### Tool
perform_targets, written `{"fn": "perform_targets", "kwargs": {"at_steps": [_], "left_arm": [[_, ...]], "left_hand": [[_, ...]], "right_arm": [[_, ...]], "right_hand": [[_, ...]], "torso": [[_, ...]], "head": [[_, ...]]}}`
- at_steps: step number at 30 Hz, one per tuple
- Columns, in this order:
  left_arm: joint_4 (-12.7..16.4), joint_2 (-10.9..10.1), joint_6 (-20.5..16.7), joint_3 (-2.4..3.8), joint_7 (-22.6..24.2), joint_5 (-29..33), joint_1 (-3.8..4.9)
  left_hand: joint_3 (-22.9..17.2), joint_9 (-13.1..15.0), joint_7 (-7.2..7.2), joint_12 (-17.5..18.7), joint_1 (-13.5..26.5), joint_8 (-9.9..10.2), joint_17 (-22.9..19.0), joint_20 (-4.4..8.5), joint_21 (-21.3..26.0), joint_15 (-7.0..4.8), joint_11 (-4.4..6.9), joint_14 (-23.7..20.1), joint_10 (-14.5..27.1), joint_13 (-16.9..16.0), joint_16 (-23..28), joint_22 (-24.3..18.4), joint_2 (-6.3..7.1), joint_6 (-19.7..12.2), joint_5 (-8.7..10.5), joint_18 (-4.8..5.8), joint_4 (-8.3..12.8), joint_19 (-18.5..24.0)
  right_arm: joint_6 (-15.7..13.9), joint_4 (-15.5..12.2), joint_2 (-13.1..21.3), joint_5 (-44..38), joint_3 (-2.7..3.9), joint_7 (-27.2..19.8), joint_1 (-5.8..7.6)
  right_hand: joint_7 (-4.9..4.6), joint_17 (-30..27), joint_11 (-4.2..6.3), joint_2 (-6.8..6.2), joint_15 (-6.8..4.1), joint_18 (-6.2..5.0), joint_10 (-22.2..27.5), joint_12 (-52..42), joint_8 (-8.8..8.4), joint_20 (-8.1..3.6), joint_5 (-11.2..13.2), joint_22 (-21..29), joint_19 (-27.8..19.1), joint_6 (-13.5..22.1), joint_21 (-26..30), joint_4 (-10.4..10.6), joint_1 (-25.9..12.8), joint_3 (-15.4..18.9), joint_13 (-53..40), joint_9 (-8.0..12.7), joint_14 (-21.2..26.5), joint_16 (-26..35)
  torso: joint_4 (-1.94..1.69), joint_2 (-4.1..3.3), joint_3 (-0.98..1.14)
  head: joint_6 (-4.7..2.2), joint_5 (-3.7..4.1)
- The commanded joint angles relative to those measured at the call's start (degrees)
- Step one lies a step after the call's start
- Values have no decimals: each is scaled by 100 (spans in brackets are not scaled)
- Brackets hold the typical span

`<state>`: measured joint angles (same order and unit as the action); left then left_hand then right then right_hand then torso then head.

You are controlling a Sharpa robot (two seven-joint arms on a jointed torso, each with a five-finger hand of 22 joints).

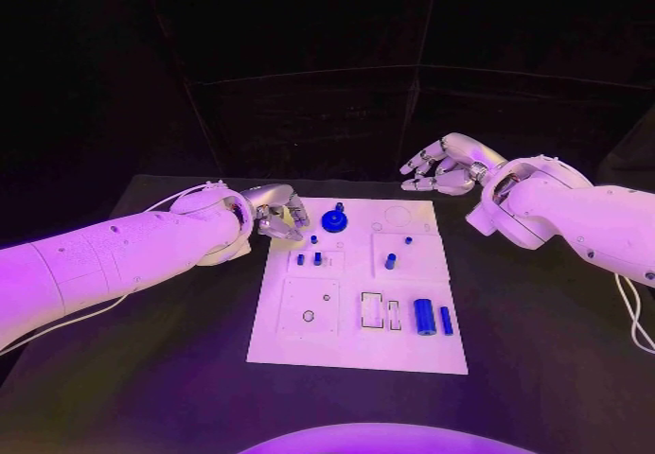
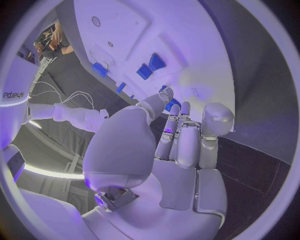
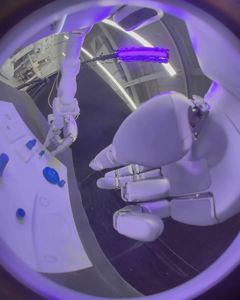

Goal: Assemble the parts on the task board

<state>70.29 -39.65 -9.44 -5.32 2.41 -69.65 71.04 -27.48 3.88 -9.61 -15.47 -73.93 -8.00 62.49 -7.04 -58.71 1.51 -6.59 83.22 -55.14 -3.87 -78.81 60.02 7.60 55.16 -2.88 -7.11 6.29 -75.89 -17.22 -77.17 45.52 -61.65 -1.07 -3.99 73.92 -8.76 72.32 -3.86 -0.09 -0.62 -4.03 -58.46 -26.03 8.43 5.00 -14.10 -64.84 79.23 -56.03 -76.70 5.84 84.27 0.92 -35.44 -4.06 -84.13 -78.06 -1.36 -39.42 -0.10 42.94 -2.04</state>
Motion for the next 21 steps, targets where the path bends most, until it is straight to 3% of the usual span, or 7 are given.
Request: {"fn": "perform_targets", "kwargs": {"at_steps": [1, 3, 5, 7, 10, 14, 21], "left_arm": [[-10, -75, -526, 18, 821, 1895, 15], [-8, -143, -459, 23, 1183, 2895, 20], [23, -212, -359, 26, 1484, 3639, 22], [84, -298, -250, 27, 1772, 4324, 23], [219, -437, -136, 28, 2090, 5137, 24], [415, -601, -56, 27, 2308, 5829, 22], [703, -814, 54, 25, 2489, 6304, 20]], "left_hand": [[43, 17, -54, -15, -29, 38, -718, -30, 672, 31, -28, -311, 157, -12, 371, -578, -84, 19, -33, -166, 5, 380], [16, 20, -79, -62, -93, 40, -1187, -48, 1100, 43, -51, -530, 202, -19, 613, -941, -151, 36, -29, -247, 20, 638], [7, 22, -101, -116, -152, 45, -2084, -68, 1655, 67, -76, -1021, 288, -22, 1125, -1380, -202, 39, -36, -338, 45, 1038], [30, 25, -108, -191, -173, 42, -2852, -83, 1790, 73, -84, -1451, 324, -29, 1581, -1448, -236, 51, -32, -340, 52, 1200], [70, 28, -104, -294, -174, 36, -3176, -87, 1879, 73, -79, -1640, 306, -43, 1782, -1499, -271, 66, -37, -342, 46, 1283], [101, 51, -67, -554, -177, -27, -3279, -67, 1965, 32, -18, -1718, 20, -111, 1868, -1555, -363, 169, -44, -348, 23, 1349], [154, 71, -22, -759, -187, -100, -3361, -24, 2018, -13, 50, -1725, -152, -165, 1906, -1597, -405, 259, -46, -349, 30, 1352]], "right_arm": [[367, 41, -3, -1200, 0, 333, -33], [432, 40, 0, -1647, -2, 412, -83], [467, 18, 5, -2035, -2, 477, -138], [483, -25, 15, -2407, -3, 557, -207], [483, -103, 30, -2927, -4, 690, -321], [502, -176, 37, -3296, -5, 822, -456], [572, -231, 8, -3523, -7, 947, -668]], "right_hand": [[18, -81, -8, -61, -14, -96, -245, 710, -10, 44, 21, 14, 23, -149, 33, -15, 135, -138, 762, 9, -176, 85], [55, -87, -22, -101, -22, -98, -335, 969, -40, 34, 38, 8, 47, -235, 38, -29, 194, -232, 1087, 13, -188, 102], [67, -92, -8, -130, -17, -94, -381, 1084, -70, 35, 62, -2, 63, -267, 36, -35, 215, -289, 1251, 16, -195, 111], [79, -90, -10, -159, -13, -91, -422, 1201, -102, 38, 76, -13, 79, -306, 33, -30, 219, -353, 1427, 17, -203, 115], [71, -92, -24, -199, 11, -90, -413, 1337, -143, 49, 106, -8, 89, -336, 39, -26, 223, -433, 1624, 19, -211, 120], [45, -134, -60, -251, 41, -94, -366, 1458, -194, 74, 167, 29, 82, -332, 64, -8, 198, -493, 1798, 23, -208, 152], [-73, -248, -162, -364, 108, -121, -282, 1650, -319, 133, 205, 182, 30, -247, 165, 15, 147, -594, 2106, 30, -179, 246]], "torso": [[12, 1, 12], [10, -2, 10], [14, -4, 7], [11, -4, 3], [8, -3, 1], [8, -5, 0], [3, -6, -4]], "head": [[-22, 21], [-45, 68], [-56, 121], [-73, 197], [-83, 236], [-116, 246], [-108, 267]]}}
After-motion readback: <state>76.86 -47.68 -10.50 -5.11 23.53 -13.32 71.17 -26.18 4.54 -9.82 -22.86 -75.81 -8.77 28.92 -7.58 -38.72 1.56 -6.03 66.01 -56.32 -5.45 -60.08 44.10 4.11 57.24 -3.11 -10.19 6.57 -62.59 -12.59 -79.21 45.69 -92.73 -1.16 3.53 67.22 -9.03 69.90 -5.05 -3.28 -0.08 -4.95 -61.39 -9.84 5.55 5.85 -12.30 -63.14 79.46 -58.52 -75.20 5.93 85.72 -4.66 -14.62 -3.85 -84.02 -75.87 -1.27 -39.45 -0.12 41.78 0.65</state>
